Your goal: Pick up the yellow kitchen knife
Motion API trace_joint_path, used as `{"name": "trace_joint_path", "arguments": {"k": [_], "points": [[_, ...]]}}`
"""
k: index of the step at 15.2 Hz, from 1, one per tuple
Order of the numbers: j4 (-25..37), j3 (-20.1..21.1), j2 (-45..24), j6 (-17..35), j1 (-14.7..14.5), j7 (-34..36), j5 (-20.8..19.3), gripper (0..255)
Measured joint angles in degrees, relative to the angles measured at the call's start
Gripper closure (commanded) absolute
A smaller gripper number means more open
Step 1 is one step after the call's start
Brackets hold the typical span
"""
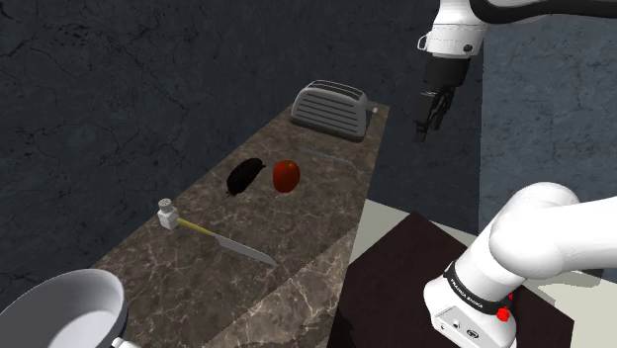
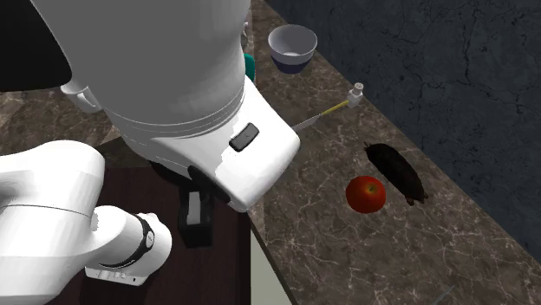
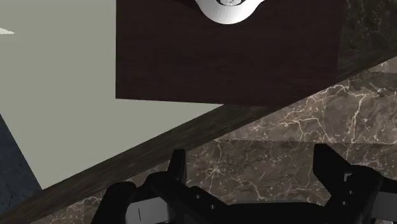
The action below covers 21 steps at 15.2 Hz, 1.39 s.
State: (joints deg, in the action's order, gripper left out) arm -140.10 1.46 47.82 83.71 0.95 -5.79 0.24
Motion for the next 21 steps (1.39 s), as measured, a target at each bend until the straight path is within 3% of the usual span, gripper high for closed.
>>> {"name": "trace_joint_path", "arguments": {"k": [2, 10, 21], "points": [[-0.2, 0.3, -0.6, 0.8, -0.2, 0.2, 0.3, 0], [-4.0, 5.7, -9.2, 14.6, -3.7, 3.0, 4.6, 0], [-0.8, 13.4, -29.7, 34.2, -7.1, 6.9, 6.6, 0]]}}
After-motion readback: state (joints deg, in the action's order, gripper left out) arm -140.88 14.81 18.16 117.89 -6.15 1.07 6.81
